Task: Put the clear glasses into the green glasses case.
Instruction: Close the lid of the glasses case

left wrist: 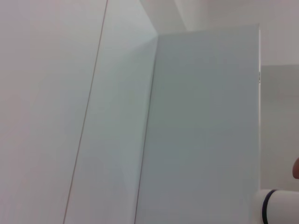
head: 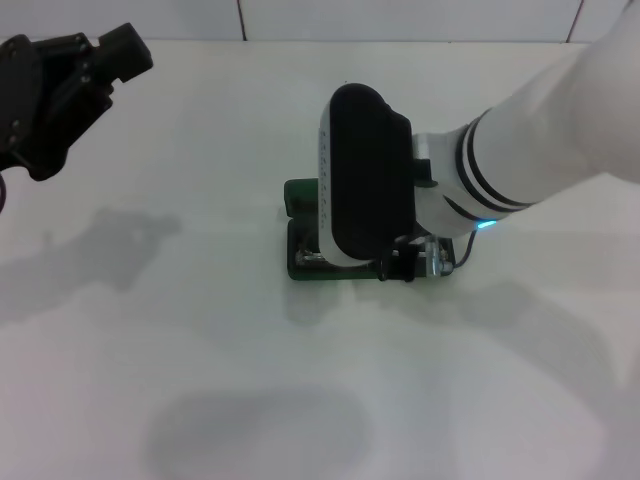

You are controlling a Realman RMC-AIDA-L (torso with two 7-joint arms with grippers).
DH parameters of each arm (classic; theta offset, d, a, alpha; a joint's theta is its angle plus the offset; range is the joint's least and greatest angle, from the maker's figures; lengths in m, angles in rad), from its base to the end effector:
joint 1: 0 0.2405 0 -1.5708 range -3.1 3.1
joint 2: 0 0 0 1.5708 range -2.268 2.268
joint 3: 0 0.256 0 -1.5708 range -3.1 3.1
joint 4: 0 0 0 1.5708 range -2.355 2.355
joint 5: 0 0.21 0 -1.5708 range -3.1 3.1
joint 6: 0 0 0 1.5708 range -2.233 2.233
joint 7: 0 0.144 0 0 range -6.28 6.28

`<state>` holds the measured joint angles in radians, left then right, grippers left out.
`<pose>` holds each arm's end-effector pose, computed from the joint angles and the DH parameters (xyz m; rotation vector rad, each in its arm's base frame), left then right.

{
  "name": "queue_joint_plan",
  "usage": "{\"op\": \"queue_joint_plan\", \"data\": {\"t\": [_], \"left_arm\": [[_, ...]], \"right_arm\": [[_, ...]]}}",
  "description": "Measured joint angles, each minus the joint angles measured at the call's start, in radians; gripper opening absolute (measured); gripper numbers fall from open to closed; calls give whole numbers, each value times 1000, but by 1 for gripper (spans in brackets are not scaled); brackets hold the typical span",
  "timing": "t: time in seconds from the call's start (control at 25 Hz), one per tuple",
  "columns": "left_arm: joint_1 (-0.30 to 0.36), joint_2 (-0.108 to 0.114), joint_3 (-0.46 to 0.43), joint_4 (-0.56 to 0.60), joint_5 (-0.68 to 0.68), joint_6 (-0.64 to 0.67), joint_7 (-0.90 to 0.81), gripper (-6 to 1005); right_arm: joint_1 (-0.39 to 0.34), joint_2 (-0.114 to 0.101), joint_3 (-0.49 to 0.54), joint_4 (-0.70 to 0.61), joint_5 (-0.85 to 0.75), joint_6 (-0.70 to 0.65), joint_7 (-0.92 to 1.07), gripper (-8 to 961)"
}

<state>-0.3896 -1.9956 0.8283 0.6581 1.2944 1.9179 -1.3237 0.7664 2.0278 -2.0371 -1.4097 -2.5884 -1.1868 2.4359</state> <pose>-0.2312 0.2919 0.0830 -2.4499 -0.2699 -1.5020 0.0826 0.3362 -0.0946 -2.7353 -0.2926 -0.6008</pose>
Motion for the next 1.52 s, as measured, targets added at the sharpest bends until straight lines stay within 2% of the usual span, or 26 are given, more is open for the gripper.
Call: {"op": "queue_joint_plan", "data": {"t": [0.32, 0.8, 1.52], "left_arm": [[2, -4, -11, 0, -3, 2, -17, 45], [20, -5, -12, 0, -3, 4, -17, 45], [33, -5, -12, 0, -24, 7, -14, 45]], "right_arm": [[-39, 0, 0, -30, -10, 10, -11, 178], [-116, 0, 16, -178, -1, -35, -12, 177], [-119, 0, -11, -182, 6, -15, -17, 175]]}}
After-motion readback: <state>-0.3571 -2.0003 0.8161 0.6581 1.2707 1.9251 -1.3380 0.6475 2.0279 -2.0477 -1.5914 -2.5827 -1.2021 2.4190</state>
